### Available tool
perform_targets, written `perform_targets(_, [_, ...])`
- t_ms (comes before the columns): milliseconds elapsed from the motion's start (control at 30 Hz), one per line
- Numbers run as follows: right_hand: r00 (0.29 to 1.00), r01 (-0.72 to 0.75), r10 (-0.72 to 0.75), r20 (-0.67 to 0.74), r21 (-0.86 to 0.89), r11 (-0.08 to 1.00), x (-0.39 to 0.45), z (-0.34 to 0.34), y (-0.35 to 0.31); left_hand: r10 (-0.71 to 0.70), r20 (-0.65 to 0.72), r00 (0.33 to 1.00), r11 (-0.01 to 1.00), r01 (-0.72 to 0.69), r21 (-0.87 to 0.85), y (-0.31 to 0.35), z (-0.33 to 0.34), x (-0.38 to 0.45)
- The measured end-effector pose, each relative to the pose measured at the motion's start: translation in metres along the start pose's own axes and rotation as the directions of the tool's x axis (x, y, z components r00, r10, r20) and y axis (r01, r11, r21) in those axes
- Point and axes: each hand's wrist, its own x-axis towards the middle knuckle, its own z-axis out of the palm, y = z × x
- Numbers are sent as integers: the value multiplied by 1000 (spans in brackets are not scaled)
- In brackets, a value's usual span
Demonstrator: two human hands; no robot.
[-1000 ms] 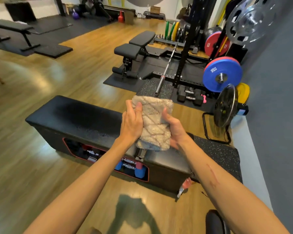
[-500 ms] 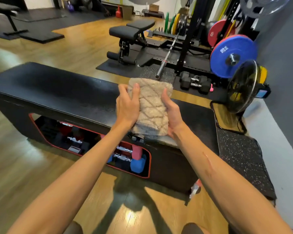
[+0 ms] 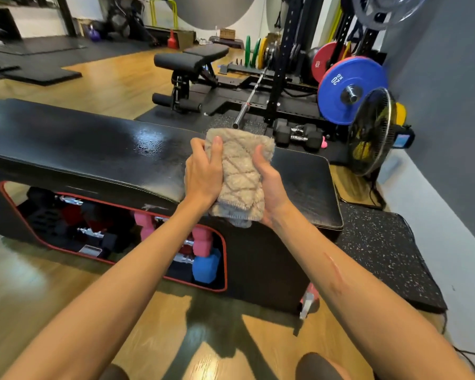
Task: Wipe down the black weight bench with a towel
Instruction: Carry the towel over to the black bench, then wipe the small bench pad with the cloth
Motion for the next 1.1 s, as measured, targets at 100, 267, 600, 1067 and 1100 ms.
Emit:
perform_targets(100, [979,91,-148,-137,-357,930,-5,-13,-35,-9,9,1000,999,8,36,-1,21,2])
perform_targets(267, [902,-42,-427,64,-971,-234,-14,-92,-78,-112,89,990,991,105,86,-40,53,-14])
perform_targets(600, [940,-336,-258,-224,-741,-581,-10,-139,-53,-101,-5,995,976,100,192,-67,80,-30])
perform_targets(1067, [911,-408,-281,-302,-759,-507,94,-179,-85,40,-115,993,966,-8,260,-73,84,-31])
perform_targets(1100, [914,-402,-275,-299,-759,-512,94,-178,-86,39,-114,993,965,-7,262,-72,83,-32])
